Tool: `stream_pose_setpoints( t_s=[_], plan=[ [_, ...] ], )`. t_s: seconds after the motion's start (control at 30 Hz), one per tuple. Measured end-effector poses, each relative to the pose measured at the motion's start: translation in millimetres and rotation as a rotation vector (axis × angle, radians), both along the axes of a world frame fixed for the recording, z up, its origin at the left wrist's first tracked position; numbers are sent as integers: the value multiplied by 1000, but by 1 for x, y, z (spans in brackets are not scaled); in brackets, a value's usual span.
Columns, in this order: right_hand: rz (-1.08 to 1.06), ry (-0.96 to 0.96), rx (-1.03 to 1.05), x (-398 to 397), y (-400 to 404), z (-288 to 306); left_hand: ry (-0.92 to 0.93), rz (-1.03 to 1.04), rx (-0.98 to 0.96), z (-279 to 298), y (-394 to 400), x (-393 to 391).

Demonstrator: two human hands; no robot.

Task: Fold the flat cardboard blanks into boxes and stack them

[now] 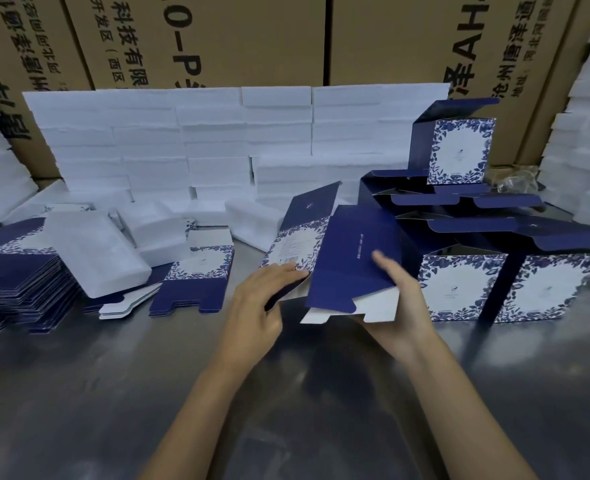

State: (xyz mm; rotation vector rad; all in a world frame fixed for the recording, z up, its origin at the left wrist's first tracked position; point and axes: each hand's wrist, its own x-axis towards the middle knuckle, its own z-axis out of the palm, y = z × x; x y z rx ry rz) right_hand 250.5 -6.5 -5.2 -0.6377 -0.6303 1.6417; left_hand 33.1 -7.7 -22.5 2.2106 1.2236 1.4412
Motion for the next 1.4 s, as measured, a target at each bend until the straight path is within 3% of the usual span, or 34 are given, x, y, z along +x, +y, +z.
stream_pose_setpoints(
  t_s=[0.07,0.13,0.2,0.3,0.37,0.5,0.77,1.0,1.13,1.4],
  plan=[
    [-29,-115,-83,5,0,-1,173,24,-124,-2,1,-7],
    [-50,-189,-112,7,0,-2,185,-11,-335,-2,2,-14],
    [-12,-205,-95,10,0,-5,-80,-56,-464,3,4,-17],
    [59,-214,-73,12,1,-10,-457,73,-505,7,12,-25],
    [85,-245,-62,14,2,-14,-551,84,-577,5,16,-36],
    [112,-329,-64,14,4,-21,-619,-147,-759,-2,19,-47],
    [-24,-385,69,16,11,-20,-683,-162,-758,-4,25,-49],
    [62,-457,9,10,7,-20,-647,163,-784,0,23,-54],
    [2,-437,-11,8,5,-17,-593,93,-829,3,20,-46],
    [127,-495,39,18,1,-13,-672,233,-625,2,21,-35]
  ],
)
